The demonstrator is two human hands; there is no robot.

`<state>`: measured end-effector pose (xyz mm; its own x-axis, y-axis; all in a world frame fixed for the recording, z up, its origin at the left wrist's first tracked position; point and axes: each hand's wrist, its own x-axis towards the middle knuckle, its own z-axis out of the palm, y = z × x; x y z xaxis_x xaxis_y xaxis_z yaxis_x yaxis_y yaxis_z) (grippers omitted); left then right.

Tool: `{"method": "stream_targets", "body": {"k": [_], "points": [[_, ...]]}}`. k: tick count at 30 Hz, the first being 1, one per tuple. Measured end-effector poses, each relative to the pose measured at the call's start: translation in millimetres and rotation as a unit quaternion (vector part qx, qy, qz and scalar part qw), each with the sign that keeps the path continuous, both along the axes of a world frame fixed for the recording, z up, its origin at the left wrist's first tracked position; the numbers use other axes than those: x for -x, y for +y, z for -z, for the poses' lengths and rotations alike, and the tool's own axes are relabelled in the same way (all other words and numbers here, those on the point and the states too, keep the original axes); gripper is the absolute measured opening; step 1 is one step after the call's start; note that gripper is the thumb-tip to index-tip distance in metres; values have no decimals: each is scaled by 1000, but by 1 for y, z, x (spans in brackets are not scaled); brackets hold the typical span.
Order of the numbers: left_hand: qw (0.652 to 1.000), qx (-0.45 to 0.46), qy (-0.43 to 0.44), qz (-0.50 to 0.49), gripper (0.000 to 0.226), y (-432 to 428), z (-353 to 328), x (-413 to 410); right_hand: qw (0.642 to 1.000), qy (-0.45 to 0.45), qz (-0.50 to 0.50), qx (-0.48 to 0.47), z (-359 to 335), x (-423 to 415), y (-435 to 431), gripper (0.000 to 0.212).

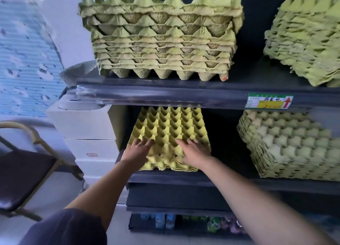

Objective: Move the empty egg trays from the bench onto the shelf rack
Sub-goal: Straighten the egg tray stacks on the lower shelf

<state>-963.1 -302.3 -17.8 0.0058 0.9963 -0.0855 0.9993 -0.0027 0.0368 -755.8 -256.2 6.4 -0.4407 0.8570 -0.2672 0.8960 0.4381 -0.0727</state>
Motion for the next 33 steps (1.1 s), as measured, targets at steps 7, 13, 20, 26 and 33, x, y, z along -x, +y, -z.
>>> {"method": "stream_targets", "body": {"k": [7, 13, 20, 26, 33], "points": [[999, -28, 14, 19, 71, 2, 9, 6, 996, -15, 47, -75, 15, 8, -17, 78], [999, -14, -13, 38, 72, 1, 16, 14, 996, -13, 77, -41, 24, 13, -20, 82], [989, -128, -78, -1, 51, -8, 16, 30, 985, 36, 66, -157, 24, 13, -28, 64], [922, -101, -337, -162, 50, -10, 28, 36, 965, 56, 36, -252, 29, 18, -39, 39], [768, -19, -553, -324, 45, -9, 35, 39, 975, 121, 99, -158, 35, 37, -48, 20]]}}
